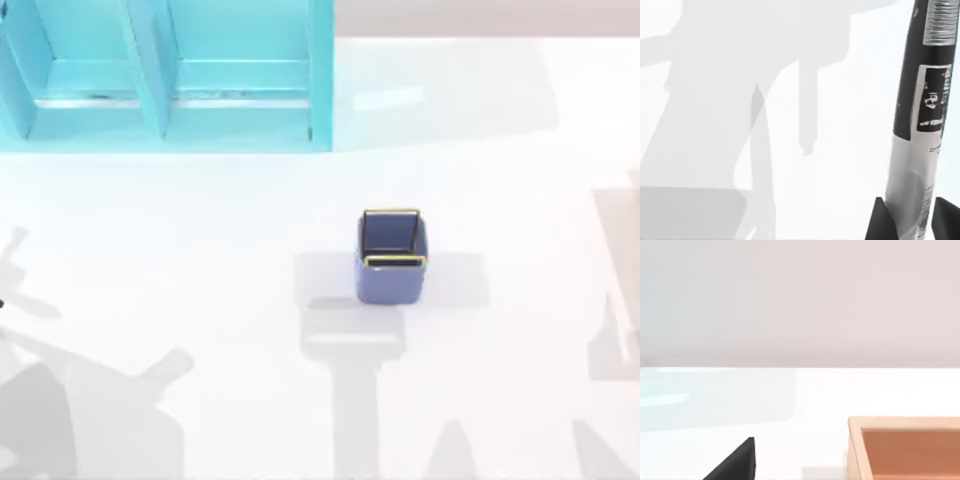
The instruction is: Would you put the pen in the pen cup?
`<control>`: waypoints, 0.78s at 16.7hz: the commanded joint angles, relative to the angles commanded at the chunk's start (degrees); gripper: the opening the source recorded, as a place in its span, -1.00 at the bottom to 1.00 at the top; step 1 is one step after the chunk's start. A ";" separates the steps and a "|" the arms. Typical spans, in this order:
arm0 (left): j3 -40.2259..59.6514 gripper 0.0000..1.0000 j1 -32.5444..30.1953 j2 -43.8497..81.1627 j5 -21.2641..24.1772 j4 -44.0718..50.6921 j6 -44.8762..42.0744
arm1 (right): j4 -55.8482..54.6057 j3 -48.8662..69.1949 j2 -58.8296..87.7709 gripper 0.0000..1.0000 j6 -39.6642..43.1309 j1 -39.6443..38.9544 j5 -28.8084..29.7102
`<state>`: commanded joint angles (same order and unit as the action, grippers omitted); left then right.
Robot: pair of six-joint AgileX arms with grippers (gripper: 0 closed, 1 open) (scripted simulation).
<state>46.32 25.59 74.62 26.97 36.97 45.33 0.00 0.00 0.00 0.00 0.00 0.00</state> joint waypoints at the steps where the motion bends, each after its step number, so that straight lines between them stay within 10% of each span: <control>1: 0.80 -1.00 -2.95 2.18 -3.44 0.06 -0.01 | 0.00 0.00 0.00 1.00 0.00 0.00 0.00; 13: 25.90 -1.00 -54.12 30.75 -66.13 -9.69 -0.86 | 0.00 0.00 0.00 1.00 0.00 0.00 0.00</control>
<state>72.22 -28.53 105.37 -39.16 27.28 44.47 0.00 0.00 0.00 0.00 0.00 0.00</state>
